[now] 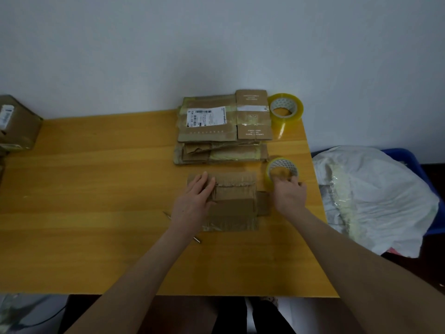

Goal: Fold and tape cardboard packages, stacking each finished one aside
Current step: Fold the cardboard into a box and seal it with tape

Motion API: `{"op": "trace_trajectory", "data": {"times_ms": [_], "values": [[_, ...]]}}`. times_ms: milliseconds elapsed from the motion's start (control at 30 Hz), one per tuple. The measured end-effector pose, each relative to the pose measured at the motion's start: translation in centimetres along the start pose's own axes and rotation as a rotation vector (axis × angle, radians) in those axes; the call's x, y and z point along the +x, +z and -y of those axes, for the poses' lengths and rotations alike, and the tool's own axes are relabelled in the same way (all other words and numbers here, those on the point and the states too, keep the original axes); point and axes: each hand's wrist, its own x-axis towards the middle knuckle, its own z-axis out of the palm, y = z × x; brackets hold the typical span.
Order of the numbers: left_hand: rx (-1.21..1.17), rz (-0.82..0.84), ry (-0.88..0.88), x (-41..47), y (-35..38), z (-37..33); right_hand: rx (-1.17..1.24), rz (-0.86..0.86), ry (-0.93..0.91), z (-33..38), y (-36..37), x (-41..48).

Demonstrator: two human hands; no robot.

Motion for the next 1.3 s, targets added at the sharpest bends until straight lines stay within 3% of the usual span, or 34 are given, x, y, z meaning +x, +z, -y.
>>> {"op": "trace_trajectory", "data": {"times_ms": [133,267,367,433,500,600,700,967,1200,1300], "values": [[-0.014,-0.044,0.03,-0.2,0.2,0.2,0.242,-0.122,0.035,-0.7,0.0,0.9],[-0.057,-0.017,0.01,-0.3,0.0,0.3,0.731,-0.254,-0.102,-1.7,-3.5,-0.2],[-0.131,0.022,-0.011,-0.4,-0.6,0.3,1.089,-0.192,-0.237,-0.8,-8.6,-2.7],[-0.174,0.062,-0.033,-0.4,-0.8,0.3,1.143,-0.05,-0.356,0.7,-11.5,-4.6],[-0.246,0.068,-0.053,-0.4,-1.0,0.4,1.031,0.103,-0.453,2.8,-13.0,-5.9],[-0.394,0.07,-0.118,-0.4,-0.8,1.0,0.724,0.161,-0.532,5.6,-12.8,-6.1],[-0.524,0.082,-0.187,-0.1,-0.8,1.8,0.65,0.208,-0.536,6.8,-11.6,-5.5],[-0.581,0.064,-0.252,0.2,-1.4,1.3,0.545,-0.017,-0.658,7.2,-10.1,-4.6],[-0.538,0.097,-0.247,-0.3,-1.3,0.8,0.027,-0.033,-0.632,6.3,-11.0,-6.3],[-0.519,0.095,-0.245,-0.2,-1.5,0.7,0.146,-0.02,-0.553,6.0,-12.4,-5.9]]}}
